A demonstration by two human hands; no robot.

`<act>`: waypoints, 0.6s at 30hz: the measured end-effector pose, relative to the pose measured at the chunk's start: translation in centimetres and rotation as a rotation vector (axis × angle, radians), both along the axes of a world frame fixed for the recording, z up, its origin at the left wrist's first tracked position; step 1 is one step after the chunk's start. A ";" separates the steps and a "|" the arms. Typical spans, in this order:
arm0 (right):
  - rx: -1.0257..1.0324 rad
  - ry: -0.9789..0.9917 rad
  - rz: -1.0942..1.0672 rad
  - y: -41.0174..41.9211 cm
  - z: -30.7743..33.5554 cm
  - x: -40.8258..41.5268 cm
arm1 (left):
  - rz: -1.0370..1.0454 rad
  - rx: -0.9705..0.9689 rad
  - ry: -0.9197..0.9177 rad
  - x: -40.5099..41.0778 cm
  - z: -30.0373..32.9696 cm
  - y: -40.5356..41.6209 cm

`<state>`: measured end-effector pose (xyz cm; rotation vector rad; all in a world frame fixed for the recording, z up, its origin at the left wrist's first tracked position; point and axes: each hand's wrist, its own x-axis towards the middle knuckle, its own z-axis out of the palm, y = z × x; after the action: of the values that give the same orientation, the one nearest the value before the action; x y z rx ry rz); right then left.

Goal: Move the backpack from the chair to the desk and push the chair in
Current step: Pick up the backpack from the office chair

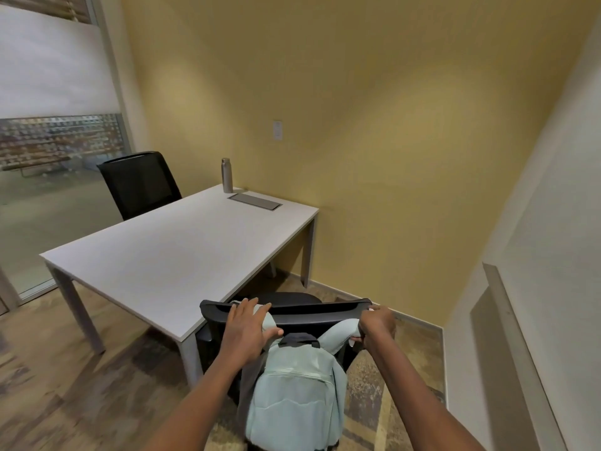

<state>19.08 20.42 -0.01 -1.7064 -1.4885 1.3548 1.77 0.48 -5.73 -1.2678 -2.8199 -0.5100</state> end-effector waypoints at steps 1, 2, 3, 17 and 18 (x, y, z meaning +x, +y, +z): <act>-0.034 0.045 0.007 -0.2 0.0 0.0 | 0.014 0.000 0.000 0.0 0.0 -0.1; -0.060 0.081 0.018 -0.4 0.1 0.0 | 0.041 0.015 -0.009 0.2 0.0 -0.2; -0.073 0.106 0.039 -0.6 0.2 0.1 | 0.088 0.055 -0.031 0.6 -0.1 -0.4; 0.021 0.200 0.231 -3.0 0.8 -1.5 | 0.400 0.480 -0.613 3.1 -0.1 -3.0; 0.037 0.208 0.239 -3.2 0.9 -1.6 | 0.424 0.496 -0.598 3.0 -0.2 -3.3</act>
<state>17.50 17.24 0.88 -1.3509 -1.6222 1.5623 4.77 -2.81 -5.94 -0.4554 -2.9374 -1.6406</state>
